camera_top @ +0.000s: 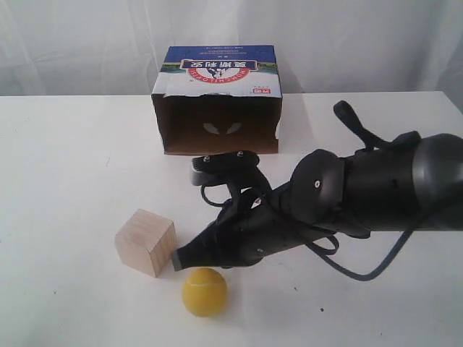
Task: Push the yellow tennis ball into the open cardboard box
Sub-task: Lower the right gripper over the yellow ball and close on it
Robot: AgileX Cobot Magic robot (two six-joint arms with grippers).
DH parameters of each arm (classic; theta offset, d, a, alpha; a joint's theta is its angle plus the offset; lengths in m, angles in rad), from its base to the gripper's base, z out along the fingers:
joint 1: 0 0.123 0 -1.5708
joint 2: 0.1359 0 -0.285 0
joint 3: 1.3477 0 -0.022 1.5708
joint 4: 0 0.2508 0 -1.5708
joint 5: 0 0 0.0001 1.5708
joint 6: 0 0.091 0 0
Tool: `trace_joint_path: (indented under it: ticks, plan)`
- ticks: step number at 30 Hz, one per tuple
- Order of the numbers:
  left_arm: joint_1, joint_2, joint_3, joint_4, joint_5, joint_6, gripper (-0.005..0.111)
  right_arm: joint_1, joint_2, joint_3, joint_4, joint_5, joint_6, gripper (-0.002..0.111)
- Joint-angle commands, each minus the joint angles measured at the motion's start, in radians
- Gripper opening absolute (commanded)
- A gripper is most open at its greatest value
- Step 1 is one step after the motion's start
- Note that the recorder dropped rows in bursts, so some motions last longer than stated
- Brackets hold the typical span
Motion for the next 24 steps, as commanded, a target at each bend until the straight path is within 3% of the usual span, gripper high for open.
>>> trace_joint_path:
  ticks: [1, 9, 24]
  plan:
    - [0.002, -0.005, 0.003, -0.009, -0.002, -0.009, 0.000, -0.015, -0.035, -0.019, -0.015, -0.028, -0.013, 0.000]
    - [0.002, -0.005, 0.003, -0.009, -0.002, -0.009, 0.000, -0.011, -0.073, -0.027, -0.016, 0.200, 0.021, 0.000]
    - [0.002, -0.005, 0.003, -0.009, -0.002, -0.009, 0.000, -0.013, 0.057, -0.008, -0.026, -0.062, 0.014, 0.000]
